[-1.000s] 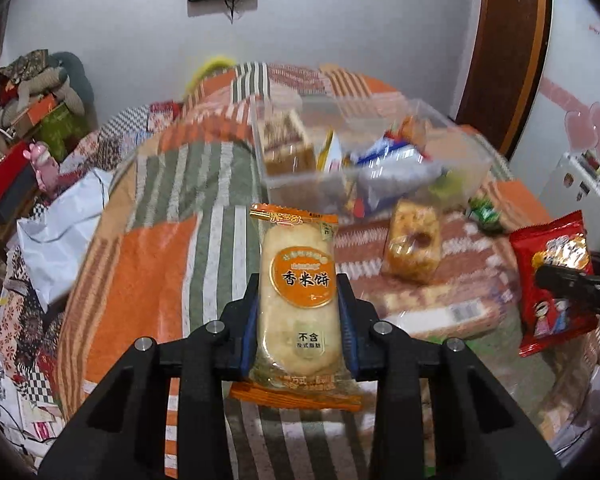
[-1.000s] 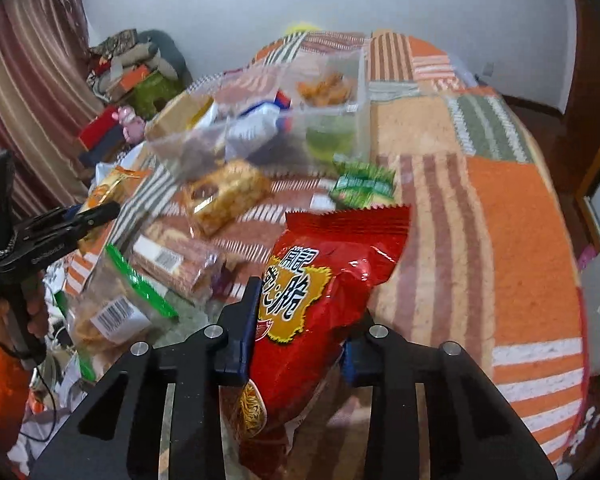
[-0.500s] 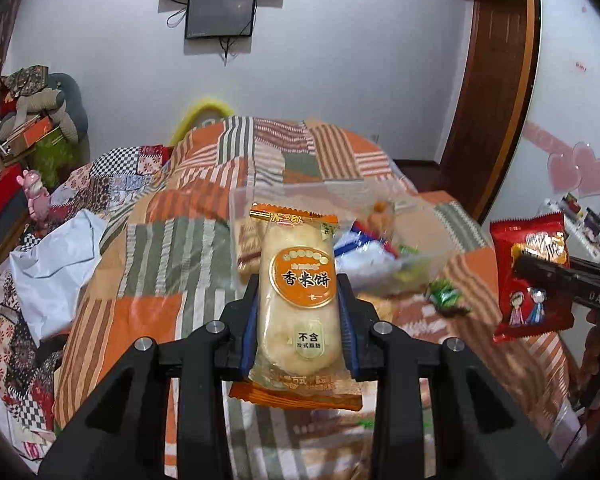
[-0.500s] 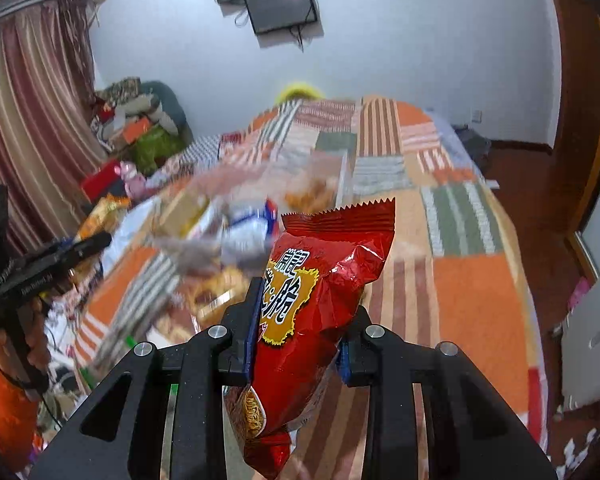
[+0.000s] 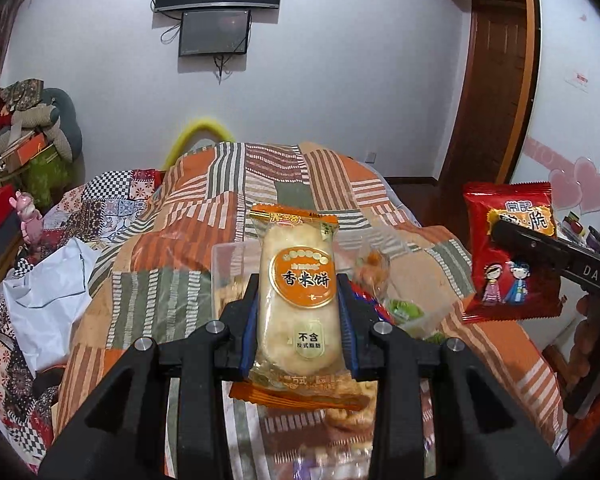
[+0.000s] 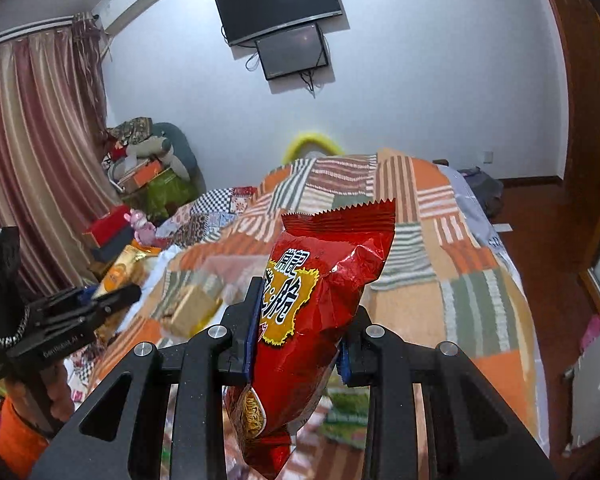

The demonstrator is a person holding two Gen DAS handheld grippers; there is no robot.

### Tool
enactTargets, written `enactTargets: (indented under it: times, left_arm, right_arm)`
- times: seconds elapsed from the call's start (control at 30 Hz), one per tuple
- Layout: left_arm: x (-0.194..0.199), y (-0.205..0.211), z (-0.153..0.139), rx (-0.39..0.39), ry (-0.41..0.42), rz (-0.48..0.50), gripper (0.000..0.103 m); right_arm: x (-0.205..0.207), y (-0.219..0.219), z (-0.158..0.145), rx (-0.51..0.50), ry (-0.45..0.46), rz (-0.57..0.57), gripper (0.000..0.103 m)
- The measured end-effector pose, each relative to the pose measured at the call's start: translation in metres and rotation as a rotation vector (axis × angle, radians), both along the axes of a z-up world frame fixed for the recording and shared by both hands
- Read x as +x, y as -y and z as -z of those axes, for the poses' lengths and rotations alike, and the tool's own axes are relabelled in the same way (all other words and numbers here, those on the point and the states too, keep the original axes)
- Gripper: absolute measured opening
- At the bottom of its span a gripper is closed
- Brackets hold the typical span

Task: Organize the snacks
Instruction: 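Lower rice cake into clear box with left tool while right tool drops red bag in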

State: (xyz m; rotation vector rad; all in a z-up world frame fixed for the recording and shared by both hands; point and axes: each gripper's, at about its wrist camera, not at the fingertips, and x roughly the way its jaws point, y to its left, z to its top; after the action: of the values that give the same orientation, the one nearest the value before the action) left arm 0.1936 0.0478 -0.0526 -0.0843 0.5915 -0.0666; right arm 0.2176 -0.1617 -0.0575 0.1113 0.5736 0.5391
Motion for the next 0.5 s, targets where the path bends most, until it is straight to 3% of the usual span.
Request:
enactTargets:
  times: [0.5]
  left_arm:
    - [0.073,-0.012,0.029,-0.063,-0.13,-0.01,0.034]
  right_arm:
    - [0.058,-0.056,0.036,-0.039,-0.113,-0.076,0.027]
